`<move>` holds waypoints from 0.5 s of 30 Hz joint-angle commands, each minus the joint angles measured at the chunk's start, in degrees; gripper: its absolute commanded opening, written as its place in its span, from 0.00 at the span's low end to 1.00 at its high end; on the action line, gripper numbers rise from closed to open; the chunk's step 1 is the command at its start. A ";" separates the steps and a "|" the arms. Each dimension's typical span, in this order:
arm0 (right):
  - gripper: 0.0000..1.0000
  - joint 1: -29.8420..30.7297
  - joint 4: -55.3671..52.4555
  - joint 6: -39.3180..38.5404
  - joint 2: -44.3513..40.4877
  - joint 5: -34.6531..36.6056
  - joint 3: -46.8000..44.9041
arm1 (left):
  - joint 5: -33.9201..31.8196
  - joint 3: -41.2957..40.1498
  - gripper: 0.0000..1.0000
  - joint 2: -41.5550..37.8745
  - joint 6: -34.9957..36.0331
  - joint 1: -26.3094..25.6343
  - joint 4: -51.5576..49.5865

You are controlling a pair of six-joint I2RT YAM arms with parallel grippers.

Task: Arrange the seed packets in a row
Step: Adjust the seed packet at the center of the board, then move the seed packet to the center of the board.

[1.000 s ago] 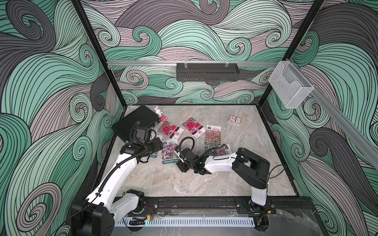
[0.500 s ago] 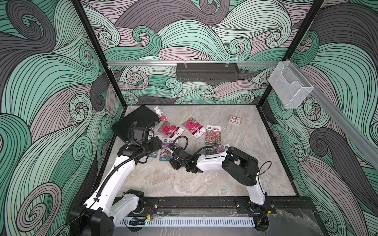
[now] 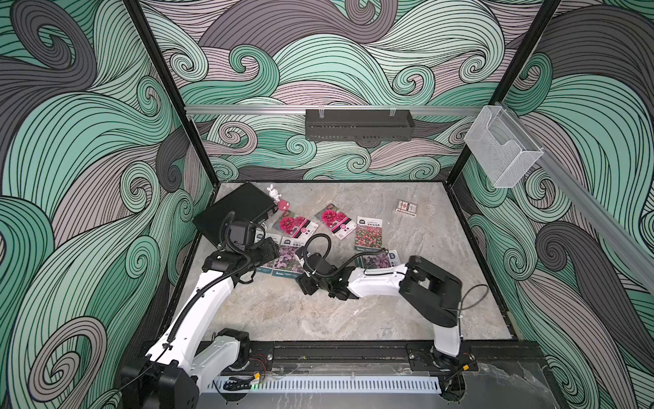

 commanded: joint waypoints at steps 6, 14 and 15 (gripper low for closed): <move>0.69 -19.38 -13.11 7.92 -11.44 -20.54 6.83 | 4.48 6.87 0.70 14.13 0.30 -0.71 4.29; 0.69 -30.12 -18.75 3.68 -9.19 -26.26 13.14 | 0.78 25.17 0.70 40.15 3.40 -4.87 4.61; 0.70 -30.65 -18.68 2.87 -9.40 -26.89 12.93 | -0.50 28.10 0.70 43.23 4.58 -5.22 3.83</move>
